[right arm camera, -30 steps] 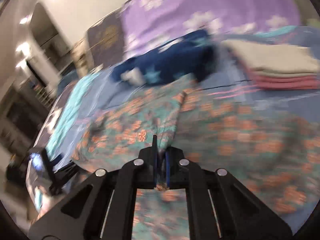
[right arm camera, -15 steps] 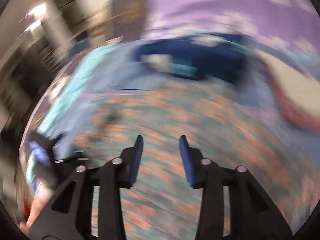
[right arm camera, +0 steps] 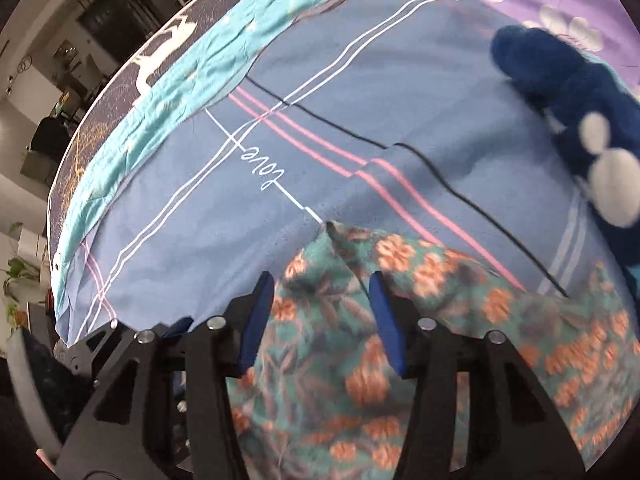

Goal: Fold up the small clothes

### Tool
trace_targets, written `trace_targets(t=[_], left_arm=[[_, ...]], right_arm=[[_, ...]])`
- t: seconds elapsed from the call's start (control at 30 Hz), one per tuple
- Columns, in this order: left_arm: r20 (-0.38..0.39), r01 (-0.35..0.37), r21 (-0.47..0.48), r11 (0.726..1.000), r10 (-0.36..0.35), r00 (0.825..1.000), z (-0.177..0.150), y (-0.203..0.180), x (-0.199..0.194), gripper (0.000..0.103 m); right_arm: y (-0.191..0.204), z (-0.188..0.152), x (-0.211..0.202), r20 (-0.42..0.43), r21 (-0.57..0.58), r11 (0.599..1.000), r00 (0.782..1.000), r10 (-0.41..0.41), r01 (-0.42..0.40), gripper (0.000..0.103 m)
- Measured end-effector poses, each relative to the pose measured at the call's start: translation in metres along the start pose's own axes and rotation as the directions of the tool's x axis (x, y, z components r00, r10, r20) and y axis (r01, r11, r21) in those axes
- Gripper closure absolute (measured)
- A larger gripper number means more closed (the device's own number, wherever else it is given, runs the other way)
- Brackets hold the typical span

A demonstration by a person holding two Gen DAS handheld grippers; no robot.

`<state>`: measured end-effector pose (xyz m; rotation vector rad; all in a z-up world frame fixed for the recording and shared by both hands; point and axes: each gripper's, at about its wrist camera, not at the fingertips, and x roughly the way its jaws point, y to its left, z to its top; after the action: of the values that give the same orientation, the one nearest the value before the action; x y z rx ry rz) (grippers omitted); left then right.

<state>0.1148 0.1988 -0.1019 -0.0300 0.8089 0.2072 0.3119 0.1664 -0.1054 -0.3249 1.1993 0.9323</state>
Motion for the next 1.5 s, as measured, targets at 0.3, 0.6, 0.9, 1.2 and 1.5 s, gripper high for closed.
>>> trace_targets(t=[0.3, 0.6, 0.9, 1.2, 1.5], left_arm=[[0.029, 0.039, -0.045, 0.998, -0.037, 0.999, -0.001, 0.006, -0.003, 0.088], [0.045, 0.077, -0.071, 0.995, -0.074, 0.996, -0.003, 0.016, -0.011, 0.086], [0.059, 0.265, -0.15, 0.953, -0.258, 0.964, -0.016, 0.05, -0.064, 0.085], [-0.098, 0.253, 0.006, 0.968, -0.251, 0.963, 0.04, -0.029, 0.006, 0.085], [-0.09, 0.281, -0.171, 0.944, -0.299, 0.95, 0.018, -0.007, 0.011, 0.082]], right_arm=[[0.023, 0.035, 0.022, 0.129, -0.037, 0.998, 0.991, -0.042, 0.047, 0.1], [-0.006, -0.001, -0.035, 0.235, 0.054, 0.994, 0.966, -0.104, 0.094, 0.091], [-0.078, -0.196, -0.138, 0.262, 0.229, 0.969, 0.953, -0.154, 0.093, 0.074], [-0.098, -0.305, -0.135, 0.269, 0.356, 0.926, 0.936, -0.228, 0.123, 0.079], [-0.097, -0.357, -0.187, 0.295, 0.494, 0.804, 0.807, -0.512, 0.329, 0.077]])
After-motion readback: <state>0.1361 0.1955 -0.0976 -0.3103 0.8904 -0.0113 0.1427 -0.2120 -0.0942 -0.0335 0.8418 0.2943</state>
